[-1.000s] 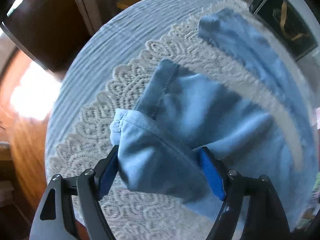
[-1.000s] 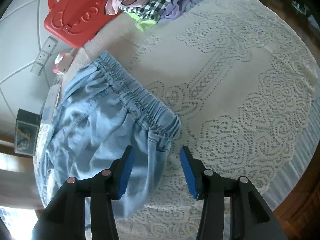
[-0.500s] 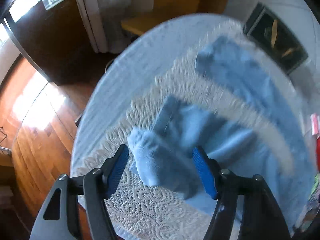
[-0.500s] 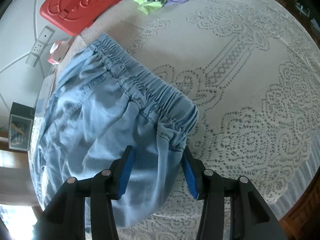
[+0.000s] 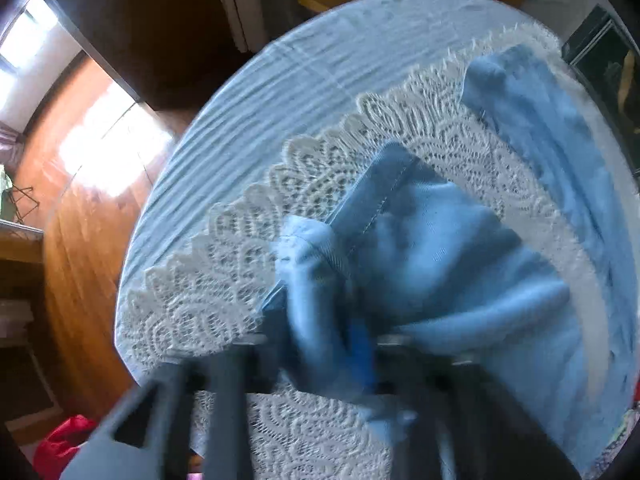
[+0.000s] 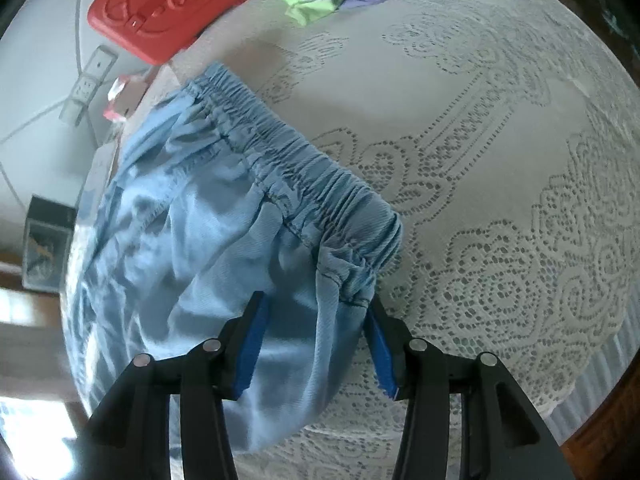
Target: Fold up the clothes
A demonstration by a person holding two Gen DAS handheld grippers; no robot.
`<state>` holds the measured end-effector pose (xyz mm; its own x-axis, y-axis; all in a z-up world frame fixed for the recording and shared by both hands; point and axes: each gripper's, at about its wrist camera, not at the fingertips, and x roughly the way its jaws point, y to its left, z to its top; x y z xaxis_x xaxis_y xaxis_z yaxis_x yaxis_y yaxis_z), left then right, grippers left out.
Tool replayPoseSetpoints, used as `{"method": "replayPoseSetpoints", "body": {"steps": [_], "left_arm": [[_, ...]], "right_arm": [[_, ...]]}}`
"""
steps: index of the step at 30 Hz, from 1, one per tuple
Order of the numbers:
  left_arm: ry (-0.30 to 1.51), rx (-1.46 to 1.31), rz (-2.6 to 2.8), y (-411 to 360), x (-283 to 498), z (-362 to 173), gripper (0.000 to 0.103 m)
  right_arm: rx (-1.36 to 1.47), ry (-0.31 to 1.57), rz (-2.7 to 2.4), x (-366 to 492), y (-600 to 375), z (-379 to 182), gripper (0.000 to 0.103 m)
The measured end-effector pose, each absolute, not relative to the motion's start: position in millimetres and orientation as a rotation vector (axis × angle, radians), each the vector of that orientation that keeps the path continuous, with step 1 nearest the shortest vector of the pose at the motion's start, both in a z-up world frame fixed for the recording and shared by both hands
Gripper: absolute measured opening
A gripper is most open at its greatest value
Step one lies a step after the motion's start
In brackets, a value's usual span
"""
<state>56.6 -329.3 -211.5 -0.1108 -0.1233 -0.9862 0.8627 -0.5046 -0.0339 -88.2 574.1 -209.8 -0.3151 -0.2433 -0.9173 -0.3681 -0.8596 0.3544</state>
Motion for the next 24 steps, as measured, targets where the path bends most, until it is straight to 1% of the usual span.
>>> {"method": "replayPoseSetpoints", "body": {"steps": [1, 2, 3, 6, 8, 11, 13, 16, 24], "left_arm": [[0.869, 1.407, -1.730, -328.1, 62.2, -207.0, 0.008], [0.878, 1.390, -1.751, -326.4, 67.4, -202.1, 0.006], [0.871, 1.377, -1.781, -322.9, 70.7, -195.0, 0.005], [0.855, 1.333, -1.867, -315.9, 73.0, -171.0, 0.005], [0.839, 1.302, -1.935, -313.4, 68.5, -152.0, 0.005], [0.803, 1.277, -2.028, -317.0, 38.6, -127.3, 0.005], [0.774, 1.277, -2.051, -324.5, 11.3, -119.8, 0.005], [0.747, 1.287, -2.072, -341.0, -39.5, -113.0, 0.005], [0.624, 1.373, -2.096, -356.5, -175.0, -136.4, 0.005]], "right_arm": [[-1.796, 0.775, 2.345, -88.0, 572.7, -209.8, 0.030], [-1.804, 0.756, 2.339, -87.7, 571.8, -210.0, 0.009], [-1.803, 0.769, 2.338, -86.9, 572.1, -209.9, 0.005], [-1.766, 0.812, 2.352, -85.1, 574.6, -202.8, 0.005], [-1.720, 0.849, 2.387, -88.6, 576.6, -188.2, 0.005], [-1.655, 0.890, 2.456, -103.5, 576.7, -161.9, 0.005], [-1.627, 0.890, 2.497, -122.1, 573.3, -146.1, 0.005], [-1.587, 0.911, 2.546, -159.2, 567.6, -126.2, 0.005], [-1.603, 0.882, 2.534, -278.0, 536.6, -111.3, 0.005]]}}
